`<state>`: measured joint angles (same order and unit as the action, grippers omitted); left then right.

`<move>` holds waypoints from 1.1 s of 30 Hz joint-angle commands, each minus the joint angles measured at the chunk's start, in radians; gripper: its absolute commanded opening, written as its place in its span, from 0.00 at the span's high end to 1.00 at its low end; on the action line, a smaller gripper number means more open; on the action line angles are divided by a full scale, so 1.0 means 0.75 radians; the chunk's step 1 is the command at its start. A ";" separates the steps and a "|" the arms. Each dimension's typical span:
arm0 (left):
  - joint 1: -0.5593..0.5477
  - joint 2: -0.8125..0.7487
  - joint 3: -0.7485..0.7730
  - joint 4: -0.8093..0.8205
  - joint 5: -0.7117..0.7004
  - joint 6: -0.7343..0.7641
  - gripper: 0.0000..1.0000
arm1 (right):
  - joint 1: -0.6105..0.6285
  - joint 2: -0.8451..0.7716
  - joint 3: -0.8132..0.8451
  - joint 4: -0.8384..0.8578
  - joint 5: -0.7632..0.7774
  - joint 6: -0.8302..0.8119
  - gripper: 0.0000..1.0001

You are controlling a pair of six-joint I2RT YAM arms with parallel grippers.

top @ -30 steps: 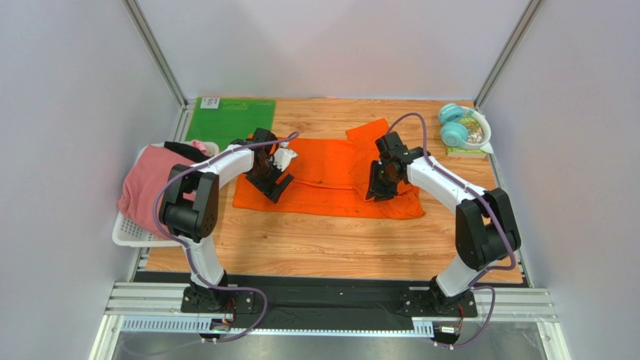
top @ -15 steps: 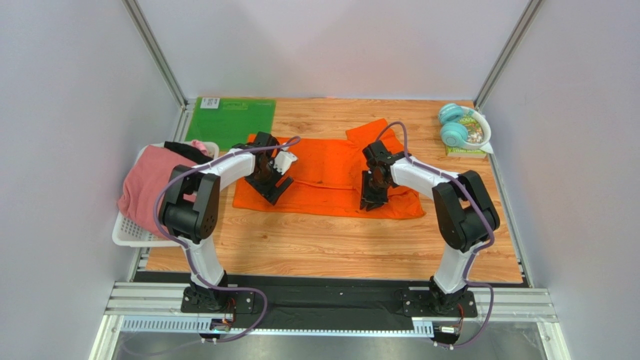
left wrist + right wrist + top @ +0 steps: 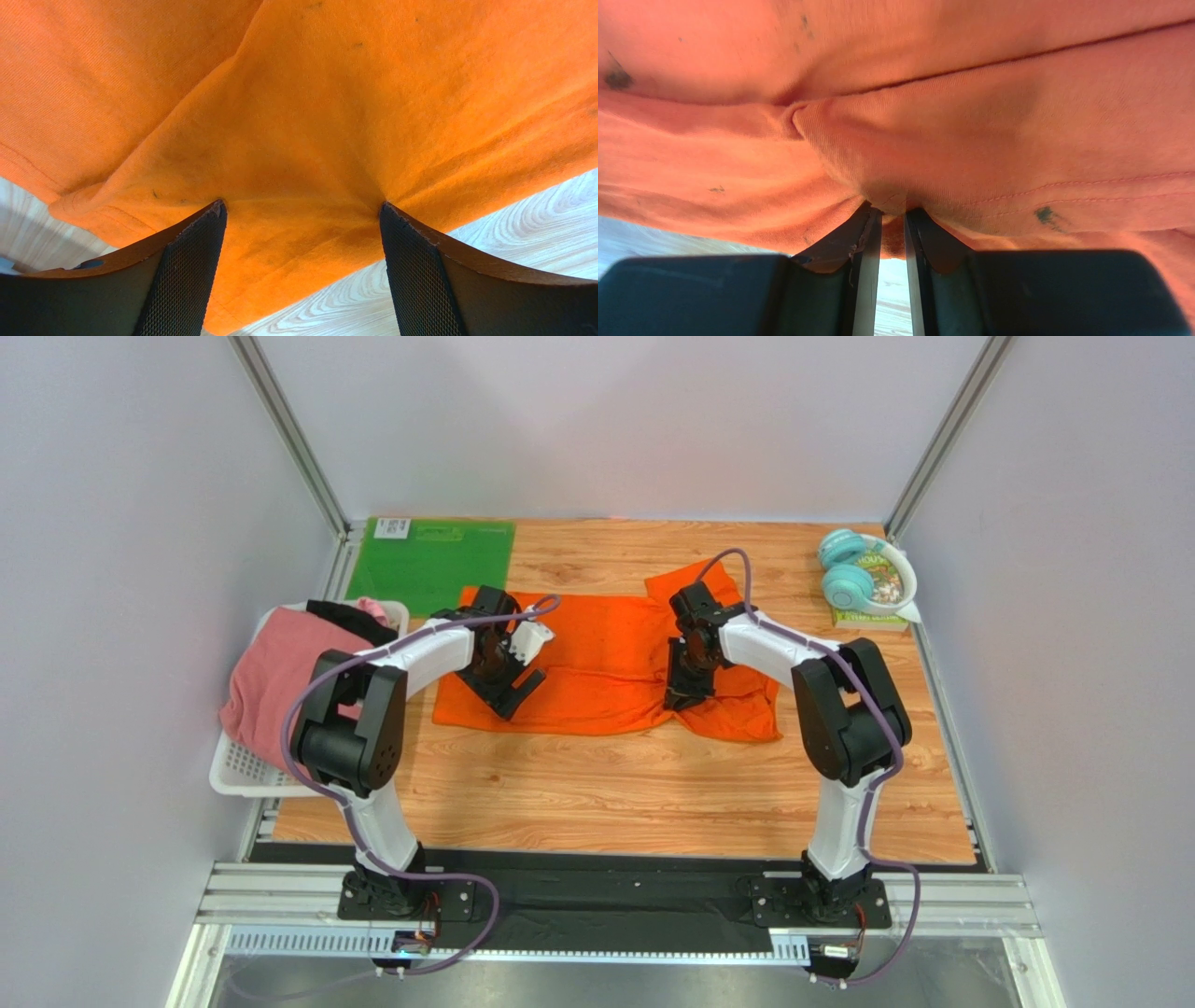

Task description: Fold and stack the t-shirts

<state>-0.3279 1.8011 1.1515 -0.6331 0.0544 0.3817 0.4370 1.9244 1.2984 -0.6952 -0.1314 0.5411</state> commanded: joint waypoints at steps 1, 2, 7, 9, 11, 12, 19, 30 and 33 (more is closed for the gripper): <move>-0.007 -0.072 -0.038 0.014 -0.046 0.062 0.15 | -0.016 -0.005 0.048 -0.014 0.022 -0.018 0.77; -0.007 -0.072 -0.048 0.018 -0.050 0.066 0.15 | -0.016 -0.017 0.036 -0.014 0.018 -0.018 0.77; -0.007 -0.078 -0.057 0.024 -0.066 0.078 0.15 | -0.016 -0.123 -0.072 -0.034 0.054 -0.026 0.76; -0.007 -0.084 -0.057 0.024 -0.066 0.082 0.15 | -0.018 -0.144 -0.103 -0.053 0.093 -0.036 0.76; -0.007 -0.090 -0.057 0.022 -0.068 0.084 0.15 | -0.030 -0.169 -0.140 -0.077 0.132 -0.042 0.76; -0.007 -0.100 -0.057 0.024 -0.068 0.090 0.15 | -0.032 -0.181 -0.156 -0.091 0.140 -0.042 0.76; -0.007 -0.115 -0.063 0.020 -0.103 0.103 0.15 | -0.053 -0.289 -0.218 -0.090 0.149 -0.036 0.75; -0.007 -0.119 -0.059 0.016 -0.105 0.101 0.16 | -0.051 -0.208 -0.087 -0.067 0.028 0.003 0.76; -0.007 -0.117 -0.050 0.014 -0.105 0.097 0.16 | -0.041 -0.189 -0.095 -0.043 0.001 0.011 0.74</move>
<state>-0.3325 1.7466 1.1072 -0.6193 -0.0208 0.4355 0.3996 1.7592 1.2037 -0.7609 -0.0914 0.5308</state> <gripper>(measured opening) 0.846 0.254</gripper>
